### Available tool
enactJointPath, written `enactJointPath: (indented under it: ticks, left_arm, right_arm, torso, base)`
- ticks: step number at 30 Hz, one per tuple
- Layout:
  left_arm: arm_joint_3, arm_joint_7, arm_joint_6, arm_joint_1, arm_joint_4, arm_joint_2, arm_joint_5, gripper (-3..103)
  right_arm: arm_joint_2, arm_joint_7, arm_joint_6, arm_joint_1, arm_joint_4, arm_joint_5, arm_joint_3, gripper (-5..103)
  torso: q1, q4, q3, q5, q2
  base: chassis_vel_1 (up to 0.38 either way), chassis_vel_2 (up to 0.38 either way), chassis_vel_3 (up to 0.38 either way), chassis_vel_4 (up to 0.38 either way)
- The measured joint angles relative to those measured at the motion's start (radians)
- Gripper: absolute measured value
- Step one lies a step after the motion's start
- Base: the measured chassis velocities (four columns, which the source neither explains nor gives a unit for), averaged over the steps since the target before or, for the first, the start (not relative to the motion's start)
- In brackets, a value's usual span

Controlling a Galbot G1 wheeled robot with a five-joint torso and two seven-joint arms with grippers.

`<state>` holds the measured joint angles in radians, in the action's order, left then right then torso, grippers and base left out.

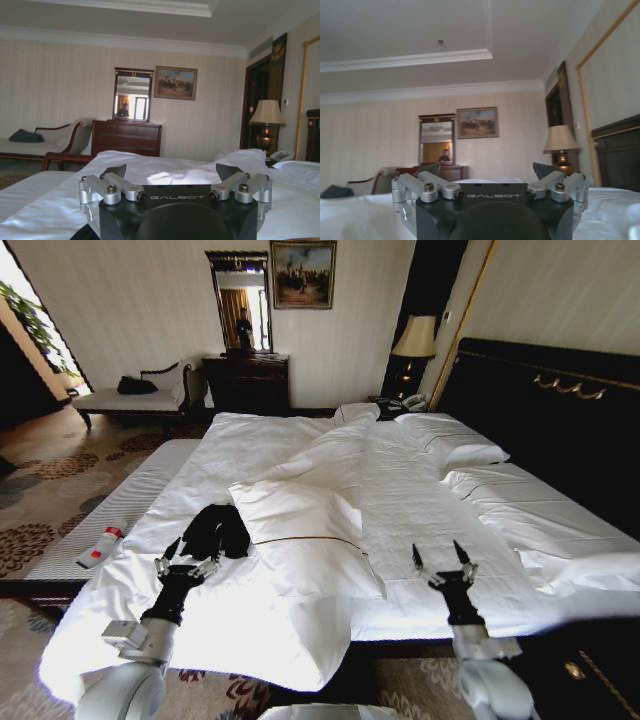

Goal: Fold the clothes on the bed.

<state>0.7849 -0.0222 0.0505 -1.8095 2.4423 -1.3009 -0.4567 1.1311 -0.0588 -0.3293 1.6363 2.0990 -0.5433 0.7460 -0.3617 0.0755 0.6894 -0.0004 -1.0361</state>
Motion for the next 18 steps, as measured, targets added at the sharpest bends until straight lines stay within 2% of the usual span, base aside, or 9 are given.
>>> enactJointPath:
  ticks: [3,5,6,8,10,11,12,14,18]
  left_arm:
    - [0.032,0.000,-0.017,-0.062,0.049,-0.024,-0.017,100]
    - [0.039,0.000,-0.017,-0.076,0.058,-0.054,-0.015,100]
    - [0.039,0.000,-0.017,-0.076,0.058,-0.054,-0.015,100]
    - [0.043,0.000,-0.017,-0.093,0.061,-0.088,0.002,100]
    - [0.052,0.000,-0.017,-0.099,0.061,-0.104,0.006,100]
    - [0.052,0.000,-0.017,-0.099,0.061,-0.104,0.006,100]
    - [0.065,-0.003,-0.015,-0.104,0.061,-0.111,0.006,100]
    - [0.071,-0.005,-0.014,-0.112,0.061,-0.114,0.006,100]
    - [0.087,-0.009,-0.015,-0.130,0.061,-0.121,0.005,100]
  right_arm:
    - [-0.163,0.051,0.077,-0.054,0.029,-0.187,-0.003,100]
    - [-0.221,0.084,0.136,-0.093,0.051,-0.346,-0.009,100]
    - [-0.221,0.084,0.136,-0.093,0.051,-0.346,-0.009,100]
    - [-0.279,0.123,0.207,-0.179,0.062,-0.546,-0.047,100]
    - [-0.298,0.143,0.251,-0.238,0.056,-0.669,-0.084,100]
    - [-0.298,0.143,0.251,-0.238,0.056,-0.669,-0.084,100]
    - [-0.306,0.176,0.305,-0.305,0.040,-0.799,-0.129,100]
    - [-0.304,0.206,0.354,-0.370,0.015,-0.878,-0.174,100]
    - [-0.284,0.219,0.405,-0.454,-0.047,-0.938,-0.249,100]
  torso:
    - [0.000,-0.0002,0.000,0.0002,0.000]
    - [0.000,0.0001,0.000,0.0002,0.000]
    - [0.000,0.0001,0.000,0.0002,0.000]
    - [0.000,0.0002,0.000,0.0002,0.000]
    - [0.000,-0.0005,0.000,-0.0001,0.000]
    - [0.000,-0.0005,0.000,-0.0001,0.000]
    - [0.000,0.0001,0.000,-0.0001,0.000]
    - [0.000,0.0000,0.000,-0.0001,0.000]
    - [0.000,0.0001,0.000,0.0002,0.000]
  base:
    - [0.000,0.000,0.000,0.000]
    - [0.000,0.000,0.000,0.000]
    - [0.000,0.000,0.000,0.000]
    - [0.000,0.000,0.000,0.000]
    - [0.000,0.000,0.000,0.000]
    - [0.000,0.000,0.000,0.000]
    - [0.000,0.000,0.000,0.000]
    - [0.000,0.000,0.000,0.000]
    - [0.000,0.000,0.000,0.000]
